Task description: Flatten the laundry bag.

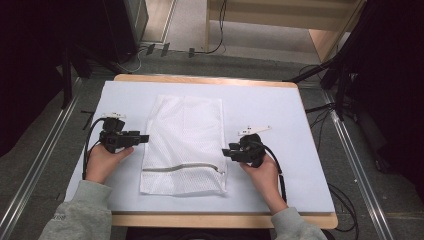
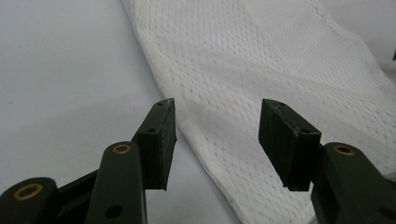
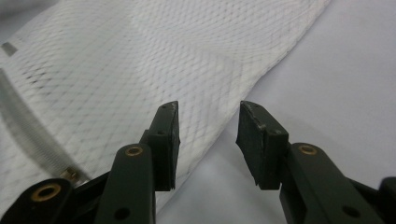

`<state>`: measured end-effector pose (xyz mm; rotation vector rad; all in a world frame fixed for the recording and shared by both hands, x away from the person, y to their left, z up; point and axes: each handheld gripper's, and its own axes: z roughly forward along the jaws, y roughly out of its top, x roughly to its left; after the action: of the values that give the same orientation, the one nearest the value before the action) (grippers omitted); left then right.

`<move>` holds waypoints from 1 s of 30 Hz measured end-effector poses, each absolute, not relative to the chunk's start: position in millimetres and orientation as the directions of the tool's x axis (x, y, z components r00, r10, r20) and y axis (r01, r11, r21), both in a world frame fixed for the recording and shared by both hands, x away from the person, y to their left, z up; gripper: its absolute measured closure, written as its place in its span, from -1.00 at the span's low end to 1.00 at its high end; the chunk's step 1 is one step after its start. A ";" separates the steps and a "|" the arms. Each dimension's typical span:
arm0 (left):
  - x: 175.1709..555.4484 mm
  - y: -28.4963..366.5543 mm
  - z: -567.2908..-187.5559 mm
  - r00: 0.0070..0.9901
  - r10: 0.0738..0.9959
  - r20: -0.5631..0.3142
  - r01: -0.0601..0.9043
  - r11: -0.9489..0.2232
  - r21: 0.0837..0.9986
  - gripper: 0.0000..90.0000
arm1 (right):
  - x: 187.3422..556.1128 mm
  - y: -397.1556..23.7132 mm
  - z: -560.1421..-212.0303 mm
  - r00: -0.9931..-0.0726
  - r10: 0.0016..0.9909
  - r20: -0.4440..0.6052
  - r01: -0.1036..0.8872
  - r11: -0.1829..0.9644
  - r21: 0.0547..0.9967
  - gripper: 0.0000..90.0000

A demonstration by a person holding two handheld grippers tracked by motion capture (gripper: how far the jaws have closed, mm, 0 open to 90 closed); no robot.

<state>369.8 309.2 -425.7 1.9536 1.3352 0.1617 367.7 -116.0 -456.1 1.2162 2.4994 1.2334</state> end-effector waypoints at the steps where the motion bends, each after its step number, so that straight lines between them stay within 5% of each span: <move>1: 368.0 309.3 -426.4 0.447 0.843 -0.298 0.749 -0.171 0.640 0.05 | 371.3 -115.0 -457.4 -0.675 0.697 0.242 0.617 0.353 0.703 0.34; 7: 361.7 310.7 -428.9 0.446 0.846 -0.293 0.753 -0.178 0.633 0.04 | 386.9 -104.6 -466.7 -0.658 0.711 0.250 0.649 0.366 0.667 0.38; 15: 357.5 310.7 -433.4 0.440 0.847 -0.299 0.762 -0.175 0.624 0.05 | 391.5 -93.1 -467.9 -0.661 0.722 0.203 0.647 0.412 0.642 0.98; 30: 367.5 287.8 -450.1 0.455 0.833 -0.315 0.793 -0.217 0.569 0.25 | 403.6 -114.3 -454.8 -0.625 0.740 0.247 0.684 0.366 0.631 1.00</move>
<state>367.5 287.8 -450.1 2.0238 1.3533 0.0753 403.6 -114.3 -454.8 1.3220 2.5309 1.1089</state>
